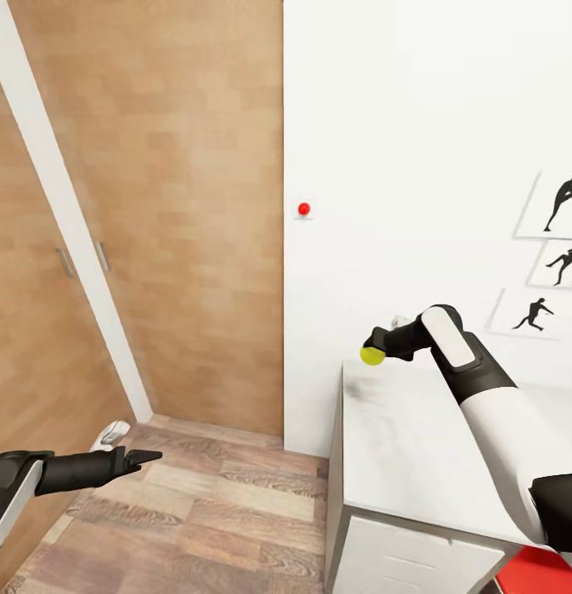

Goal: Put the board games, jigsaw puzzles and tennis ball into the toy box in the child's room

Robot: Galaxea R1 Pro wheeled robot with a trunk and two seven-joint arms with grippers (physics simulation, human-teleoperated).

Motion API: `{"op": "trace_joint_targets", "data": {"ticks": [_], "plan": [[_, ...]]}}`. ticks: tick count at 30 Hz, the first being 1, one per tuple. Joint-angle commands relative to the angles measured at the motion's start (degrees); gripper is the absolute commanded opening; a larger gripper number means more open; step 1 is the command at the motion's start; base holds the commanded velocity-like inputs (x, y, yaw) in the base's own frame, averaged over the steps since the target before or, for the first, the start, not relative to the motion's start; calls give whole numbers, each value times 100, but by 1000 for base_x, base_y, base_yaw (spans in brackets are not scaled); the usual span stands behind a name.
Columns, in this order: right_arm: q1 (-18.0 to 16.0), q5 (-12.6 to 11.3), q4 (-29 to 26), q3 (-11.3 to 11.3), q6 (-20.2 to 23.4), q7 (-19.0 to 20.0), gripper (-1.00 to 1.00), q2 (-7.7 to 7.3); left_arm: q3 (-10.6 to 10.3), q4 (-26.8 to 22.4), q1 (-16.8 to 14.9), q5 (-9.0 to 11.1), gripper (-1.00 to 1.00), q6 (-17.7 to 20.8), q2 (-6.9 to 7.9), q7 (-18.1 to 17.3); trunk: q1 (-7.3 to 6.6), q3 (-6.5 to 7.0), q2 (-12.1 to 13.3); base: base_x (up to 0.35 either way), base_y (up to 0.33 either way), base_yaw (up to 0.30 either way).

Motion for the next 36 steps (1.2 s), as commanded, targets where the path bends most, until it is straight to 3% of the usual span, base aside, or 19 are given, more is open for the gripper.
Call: {"op": "trace_joint_targets", "data": {"ticks": [1, 15, 36], "plan": [[-7, -60, -4, 20, 1, -60, -100, -7, 6, -2, -4, -7, 100, 23, 0, -21, 4, -5, -13, -25, 0, -130], [1, -51, 3, 23, -7, -60, -100, 1, 7, -2, -4, -7, 100, 19, 1, -23, 4, 56, -13, -3, 0, -105], [1, -56, 6, 9, 1, -60, -100, 2, 6, -2, -4, -7, 100, 14, -4, -22, 4, -116, -13, 0, 0, -87]]}}
